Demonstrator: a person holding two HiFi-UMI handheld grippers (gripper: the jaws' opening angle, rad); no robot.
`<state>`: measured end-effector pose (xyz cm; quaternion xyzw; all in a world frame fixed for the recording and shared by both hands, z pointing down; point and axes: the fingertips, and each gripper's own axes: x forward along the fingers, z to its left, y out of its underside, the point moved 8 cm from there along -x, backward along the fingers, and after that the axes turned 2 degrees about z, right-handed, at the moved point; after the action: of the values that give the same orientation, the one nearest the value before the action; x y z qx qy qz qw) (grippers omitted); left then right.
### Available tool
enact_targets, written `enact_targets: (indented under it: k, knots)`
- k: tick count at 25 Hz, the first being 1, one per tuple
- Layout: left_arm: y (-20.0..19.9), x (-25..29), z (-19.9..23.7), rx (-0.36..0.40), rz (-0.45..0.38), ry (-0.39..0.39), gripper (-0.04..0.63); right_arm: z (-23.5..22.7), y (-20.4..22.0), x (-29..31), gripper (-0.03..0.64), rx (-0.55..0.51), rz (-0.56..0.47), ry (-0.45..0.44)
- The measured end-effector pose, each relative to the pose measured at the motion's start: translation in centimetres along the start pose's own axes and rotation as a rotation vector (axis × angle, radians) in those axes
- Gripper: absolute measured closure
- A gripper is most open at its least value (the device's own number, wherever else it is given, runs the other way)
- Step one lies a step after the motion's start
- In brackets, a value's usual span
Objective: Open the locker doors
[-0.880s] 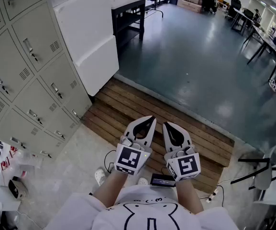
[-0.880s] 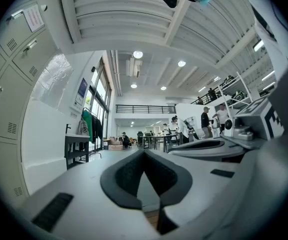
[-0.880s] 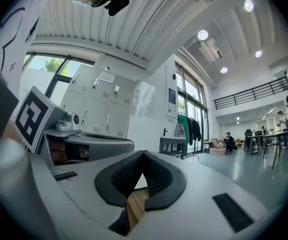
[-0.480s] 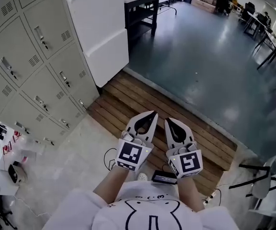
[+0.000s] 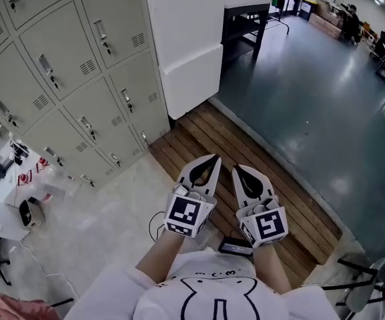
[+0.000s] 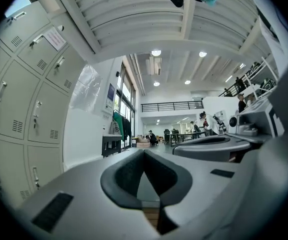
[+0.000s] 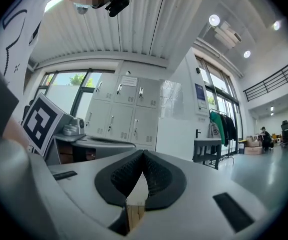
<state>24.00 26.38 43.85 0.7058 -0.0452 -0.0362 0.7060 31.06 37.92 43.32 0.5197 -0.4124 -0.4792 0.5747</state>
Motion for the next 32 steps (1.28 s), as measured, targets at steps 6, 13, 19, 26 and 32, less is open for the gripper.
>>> enact_targets:
  k: [6, 13, 19, 26, 32]
  knots:
    - [0.2, -1.9, 6.8, -0.015, 0.007, -0.123, 0.58, 2.5, 0.2, 7.0, 0.592, 0.015, -0.004, -0.124]
    - [0.8, -4.7, 14.7, -0.037, 0.028, -0.239, 0.58, 6.1, -0.1, 14.9, 0.592, 0.043, 0.012, -0.236]
    - [1.0, -8.3, 21.0, -0.059, 0.029, -0.361, 0.58, 10.1, -0.6, 21.1, 0.592, 0.042, 0.011, -0.344]
    - [1.9, -12.7, 26.5, -0.072, 0.046, -0.476, 0.58, 15.6, -0.6, 26.6, 0.592, 0.075, -0.015, -0.459]
    - [2.7, -15.5, 29.2, -0.112, 0.048, -0.571, 0.58, 18.7, -0.5, 29.4, 0.597, 0.04, -0.008, -0.533]
